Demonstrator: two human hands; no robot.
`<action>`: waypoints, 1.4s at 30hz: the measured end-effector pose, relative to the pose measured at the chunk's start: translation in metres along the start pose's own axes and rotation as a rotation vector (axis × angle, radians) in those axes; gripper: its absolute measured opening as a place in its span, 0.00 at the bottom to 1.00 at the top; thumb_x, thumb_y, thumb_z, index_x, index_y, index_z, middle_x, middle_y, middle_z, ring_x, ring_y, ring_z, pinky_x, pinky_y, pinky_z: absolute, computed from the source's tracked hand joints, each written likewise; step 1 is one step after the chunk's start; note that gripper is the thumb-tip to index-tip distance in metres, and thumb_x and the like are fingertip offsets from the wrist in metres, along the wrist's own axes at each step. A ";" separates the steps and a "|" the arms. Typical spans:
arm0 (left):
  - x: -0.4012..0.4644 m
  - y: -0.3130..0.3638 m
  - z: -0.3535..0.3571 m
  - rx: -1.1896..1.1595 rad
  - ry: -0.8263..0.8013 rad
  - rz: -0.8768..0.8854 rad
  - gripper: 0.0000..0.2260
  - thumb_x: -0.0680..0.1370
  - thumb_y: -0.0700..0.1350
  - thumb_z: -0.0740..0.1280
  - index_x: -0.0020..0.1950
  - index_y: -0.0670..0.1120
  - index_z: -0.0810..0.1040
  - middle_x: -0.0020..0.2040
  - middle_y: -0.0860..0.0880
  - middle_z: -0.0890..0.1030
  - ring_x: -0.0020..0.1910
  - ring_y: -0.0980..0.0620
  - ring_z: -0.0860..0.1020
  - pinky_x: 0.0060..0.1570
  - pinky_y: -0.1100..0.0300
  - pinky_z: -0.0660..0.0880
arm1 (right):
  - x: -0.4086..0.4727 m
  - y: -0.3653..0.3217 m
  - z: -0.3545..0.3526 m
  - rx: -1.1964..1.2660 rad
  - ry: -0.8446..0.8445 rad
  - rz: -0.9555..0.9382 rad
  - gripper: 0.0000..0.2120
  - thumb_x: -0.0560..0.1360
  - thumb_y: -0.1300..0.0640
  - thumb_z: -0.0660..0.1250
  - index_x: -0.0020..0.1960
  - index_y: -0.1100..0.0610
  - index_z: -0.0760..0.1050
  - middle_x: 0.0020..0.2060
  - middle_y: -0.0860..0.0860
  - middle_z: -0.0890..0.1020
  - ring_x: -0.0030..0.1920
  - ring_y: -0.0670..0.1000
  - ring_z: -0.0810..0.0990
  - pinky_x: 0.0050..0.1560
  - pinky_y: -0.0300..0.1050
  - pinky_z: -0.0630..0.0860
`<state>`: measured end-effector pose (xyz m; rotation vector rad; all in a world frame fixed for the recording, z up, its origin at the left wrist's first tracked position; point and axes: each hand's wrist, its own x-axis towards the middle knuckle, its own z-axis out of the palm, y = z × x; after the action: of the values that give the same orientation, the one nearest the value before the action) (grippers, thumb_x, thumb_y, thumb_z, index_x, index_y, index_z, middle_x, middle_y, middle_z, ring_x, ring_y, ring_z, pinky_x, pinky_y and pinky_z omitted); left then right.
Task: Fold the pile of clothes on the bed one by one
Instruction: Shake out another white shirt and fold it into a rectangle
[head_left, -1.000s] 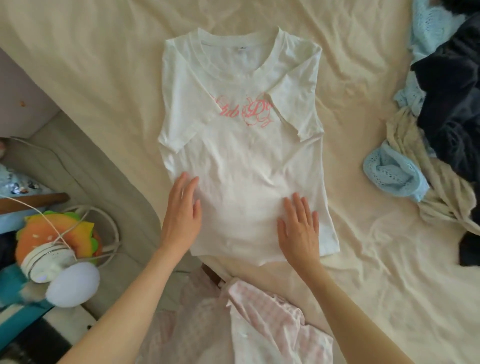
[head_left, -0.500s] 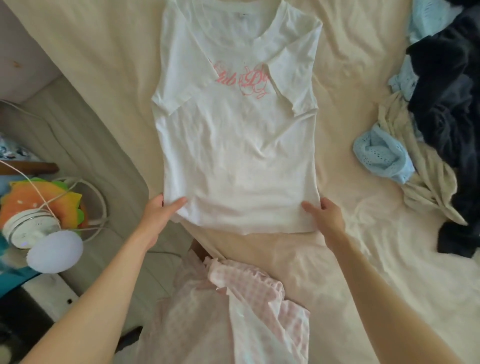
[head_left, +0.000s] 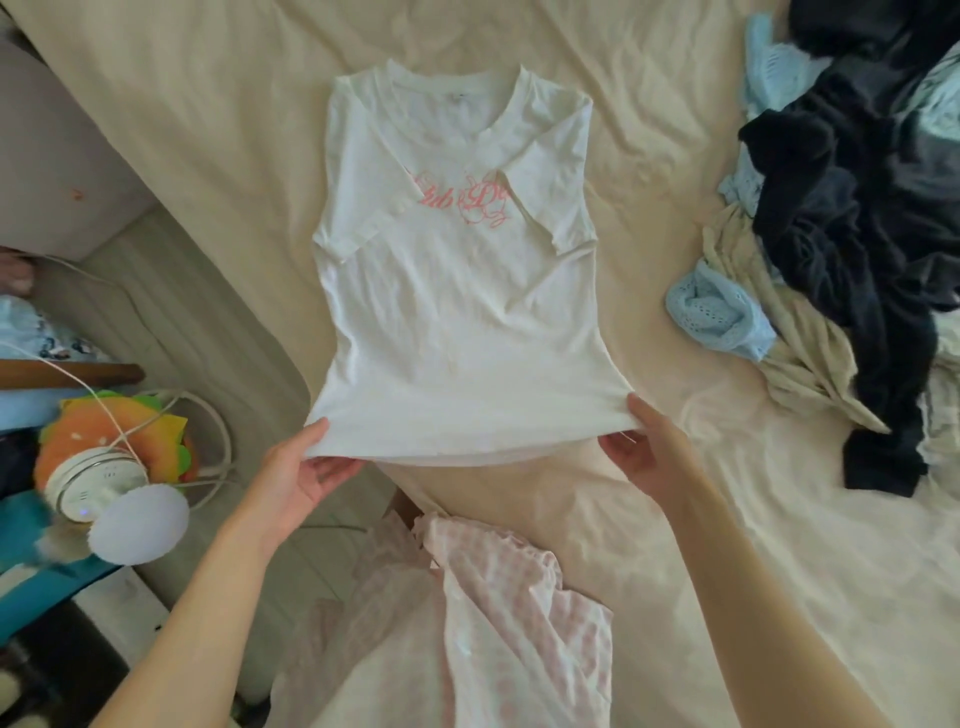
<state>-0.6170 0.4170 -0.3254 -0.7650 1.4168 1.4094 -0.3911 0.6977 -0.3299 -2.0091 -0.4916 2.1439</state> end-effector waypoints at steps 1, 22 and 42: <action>-0.001 0.010 0.006 -0.034 -0.009 0.030 0.06 0.79 0.42 0.61 0.53 0.44 0.77 0.42 0.48 0.85 0.40 0.52 0.84 0.35 0.58 0.80 | -0.002 -0.007 0.005 0.046 -0.026 -0.012 0.03 0.77 0.60 0.64 0.47 0.59 0.76 0.34 0.52 0.83 0.34 0.49 0.83 0.32 0.40 0.79; 0.126 0.235 0.165 -0.048 -0.123 0.292 0.12 0.81 0.51 0.58 0.58 0.45 0.71 0.56 0.49 0.77 0.52 0.50 0.79 0.51 0.55 0.77 | 0.077 -0.200 0.237 0.164 -0.159 -0.189 0.12 0.81 0.60 0.57 0.62 0.64 0.66 0.53 0.61 0.76 0.46 0.59 0.81 0.43 0.50 0.81; 0.200 0.231 0.181 1.862 0.235 0.986 0.24 0.82 0.53 0.51 0.77 0.52 0.52 0.78 0.47 0.46 0.76 0.44 0.43 0.71 0.42 0.40 | 0.148 -0.169 0.256 -1.979 0.131 -1.112 0.27 0.82 0.48 0.51 0.78 0.51 0.47 0.78 0.55 0.46 0.77 0.56 0.44 0.75 0.56 0.43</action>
<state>-0.8624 0.6620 -0.4003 1.1124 2.5374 0.0052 -0.6747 0.8724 -0.3997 -1.1002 -3.2852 0.3548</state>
